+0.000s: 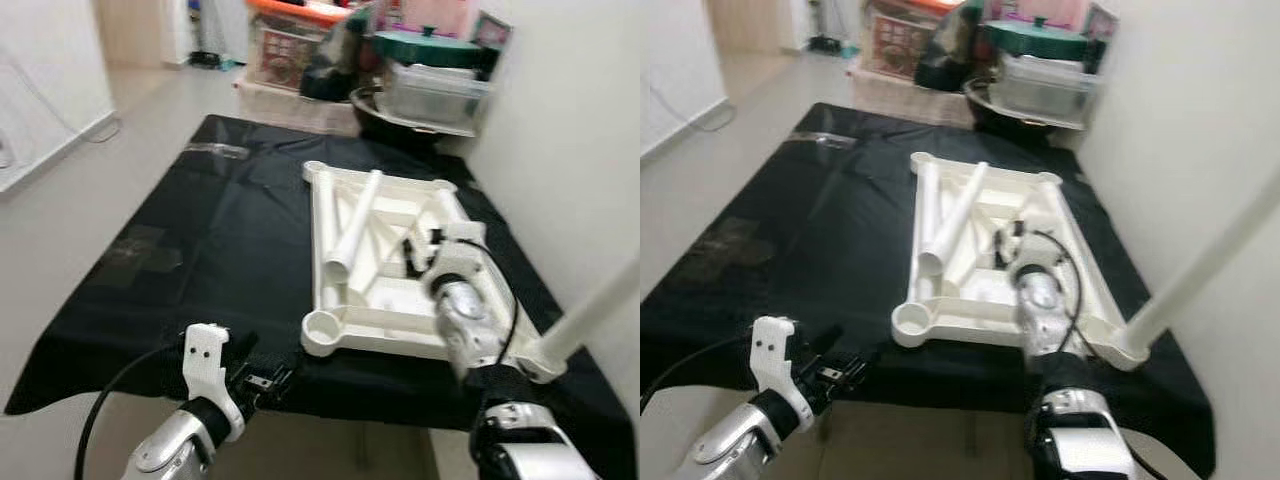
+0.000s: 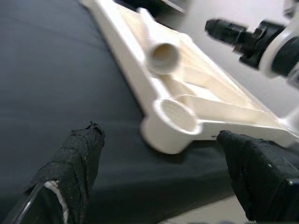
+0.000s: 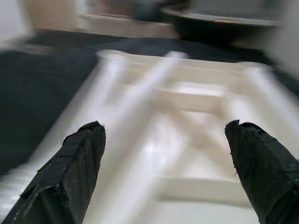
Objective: Building children table
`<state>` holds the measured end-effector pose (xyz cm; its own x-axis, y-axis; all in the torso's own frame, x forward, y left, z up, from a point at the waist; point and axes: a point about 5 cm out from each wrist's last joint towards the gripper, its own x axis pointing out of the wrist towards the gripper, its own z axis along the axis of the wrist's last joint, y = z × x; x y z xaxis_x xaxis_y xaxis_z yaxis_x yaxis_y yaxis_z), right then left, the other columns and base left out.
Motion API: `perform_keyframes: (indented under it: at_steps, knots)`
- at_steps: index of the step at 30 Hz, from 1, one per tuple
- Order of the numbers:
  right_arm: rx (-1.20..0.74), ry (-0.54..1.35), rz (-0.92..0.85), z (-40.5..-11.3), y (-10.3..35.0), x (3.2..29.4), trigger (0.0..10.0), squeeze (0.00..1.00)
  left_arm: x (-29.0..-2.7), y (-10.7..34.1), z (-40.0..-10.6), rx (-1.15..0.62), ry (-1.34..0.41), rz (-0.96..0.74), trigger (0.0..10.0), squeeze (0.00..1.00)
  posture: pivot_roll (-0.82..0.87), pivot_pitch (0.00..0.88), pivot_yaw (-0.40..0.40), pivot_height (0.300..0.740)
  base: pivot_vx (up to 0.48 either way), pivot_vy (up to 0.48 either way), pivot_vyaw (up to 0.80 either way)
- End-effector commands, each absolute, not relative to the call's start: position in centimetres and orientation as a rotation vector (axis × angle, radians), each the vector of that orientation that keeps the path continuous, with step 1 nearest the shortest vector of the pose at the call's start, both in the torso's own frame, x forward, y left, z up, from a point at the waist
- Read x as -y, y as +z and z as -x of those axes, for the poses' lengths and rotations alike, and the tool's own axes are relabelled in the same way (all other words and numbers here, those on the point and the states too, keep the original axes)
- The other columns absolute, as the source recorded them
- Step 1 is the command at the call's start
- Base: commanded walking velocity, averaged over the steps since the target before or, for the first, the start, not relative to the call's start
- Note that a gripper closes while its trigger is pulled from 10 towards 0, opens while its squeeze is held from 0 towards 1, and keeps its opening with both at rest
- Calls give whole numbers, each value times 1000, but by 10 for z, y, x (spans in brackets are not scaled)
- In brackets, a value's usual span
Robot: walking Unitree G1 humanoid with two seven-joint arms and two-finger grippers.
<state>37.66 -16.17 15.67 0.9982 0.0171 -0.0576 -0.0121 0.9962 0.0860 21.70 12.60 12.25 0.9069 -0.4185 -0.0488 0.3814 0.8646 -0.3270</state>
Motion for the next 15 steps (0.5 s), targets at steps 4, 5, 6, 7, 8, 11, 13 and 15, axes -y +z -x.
perform_keyframes:
  at_steps: [4, 5, 6, 7, 8, 11, 13, 15]
  knots:
    - [-153, 70, -190, -384, 166, 142, 10000, 0, -122, 121, -217, -132, -431, 318, 10000, 0, 141, 0, -178, 740, 0, 0, 0]
    - [-173, 55, -212, -387, 169, 138, 10000, 0, -121, 121, -217, -132, -432, 319, 10000, 0, 143, 0, -183, 740, 0, 0, 0]
    - [-173, 55, -212, -387, 169, 138, 10000, 0, -121, 121, -217, -132, -432, 319, 10000, 0, 143, 0, -183, 740, 0, 0, 0]
    - [-195, 28, -249, -389, 170, 135, 10000, 0, -121, 121, -217, -132, -432, 320, 10000, 0, 143, 0, -184, 740, 0, 0, 0]
    - [-195, 28, -249, -389, 170, 135, 10000, 0, -121, 121, -217, -132, -432, 320, 10000, 0, 143, 0, -184, 740, 0, 0, 0]
    - [-241, -4, -276, -387, 166, 121, 10000, 0, -120, 121, -216, -132, -430, 322, 10000, 0, 145, 0, -188, 740, 0, 0, 0]
    - [-241, -4, -276, -387, 166, 121, 10000, 0, -120, 121, -216, -132, -430, 322, 10000, 0, 145, 0, -188, 740, 0, 0, 0]
    - [-270, -5, -264, -384, 158, 113, 10000, 0, -120, 121, -216, -132, -430, 322, 10000, 0, 144, 0, -188, 740, 0, 0, 0]
